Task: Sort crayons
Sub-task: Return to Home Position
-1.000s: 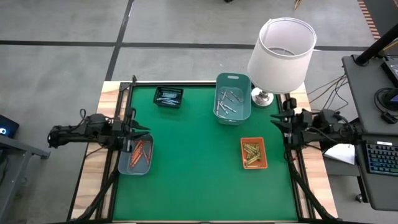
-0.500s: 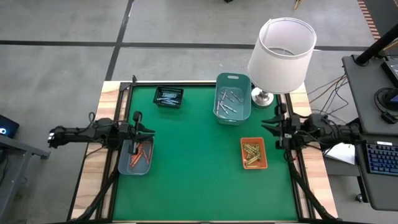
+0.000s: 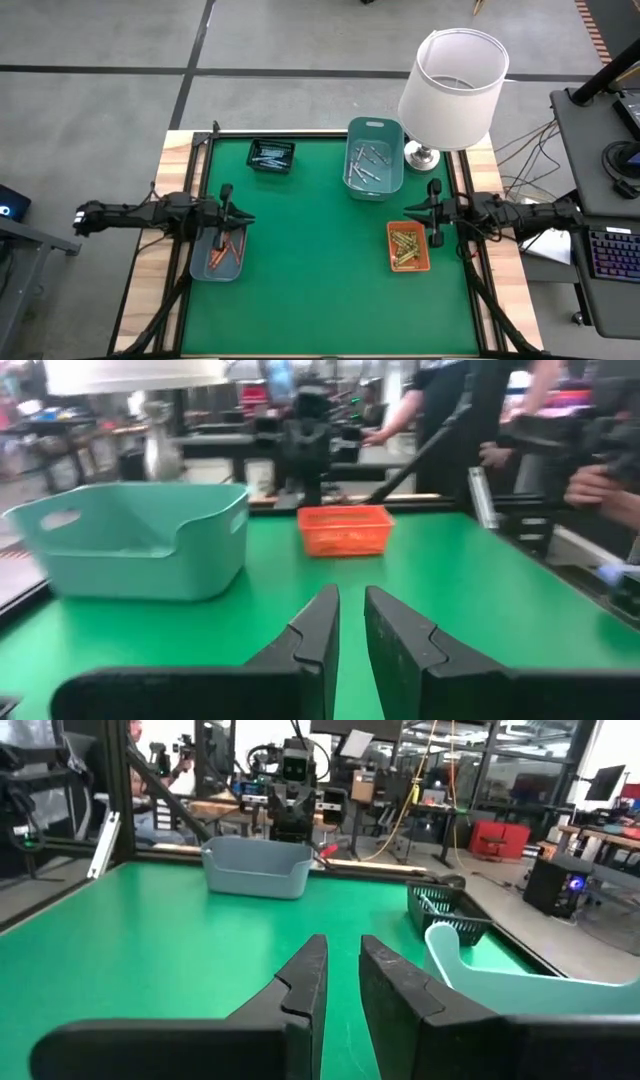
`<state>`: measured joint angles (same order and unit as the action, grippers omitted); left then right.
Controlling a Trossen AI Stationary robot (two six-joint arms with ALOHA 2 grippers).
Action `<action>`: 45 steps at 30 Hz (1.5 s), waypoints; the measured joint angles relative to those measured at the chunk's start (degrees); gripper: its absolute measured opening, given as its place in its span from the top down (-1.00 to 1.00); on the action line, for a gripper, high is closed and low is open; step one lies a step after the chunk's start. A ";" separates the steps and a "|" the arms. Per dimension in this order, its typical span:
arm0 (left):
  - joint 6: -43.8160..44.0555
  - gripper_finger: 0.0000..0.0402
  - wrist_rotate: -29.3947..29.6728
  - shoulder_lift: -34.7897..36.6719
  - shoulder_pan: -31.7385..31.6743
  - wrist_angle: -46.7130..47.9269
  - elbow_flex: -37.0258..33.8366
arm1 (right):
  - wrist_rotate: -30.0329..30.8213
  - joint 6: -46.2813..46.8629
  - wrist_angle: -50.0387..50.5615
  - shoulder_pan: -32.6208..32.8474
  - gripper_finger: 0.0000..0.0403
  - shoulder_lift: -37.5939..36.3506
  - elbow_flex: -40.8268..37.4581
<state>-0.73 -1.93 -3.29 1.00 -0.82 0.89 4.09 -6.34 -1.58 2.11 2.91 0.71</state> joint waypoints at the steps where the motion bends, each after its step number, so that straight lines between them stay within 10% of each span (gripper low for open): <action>1: 0.41 0.83 1.23 -0.34 0.00 0.08 0.00 | 0.07 -0.09 0.08 0.00 0.75 0.55 0.00; 9: 5.55 0.83 20.94 -3.82 -0.07 -1.16 0.33 | 0.84 -3.68 0.02 -0.15 0.76 1.71 -0.02; 45: 6.84 0.83 21.33 -10.55 -0.07 -1.53 0.33 | 0.93 -2.63 -0.40 -0.15 0.75 1.73 -0.07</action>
<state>6.11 19.40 -13.84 0.93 -2.35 1.21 5.02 -8.97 -1.98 1.96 4.64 0.64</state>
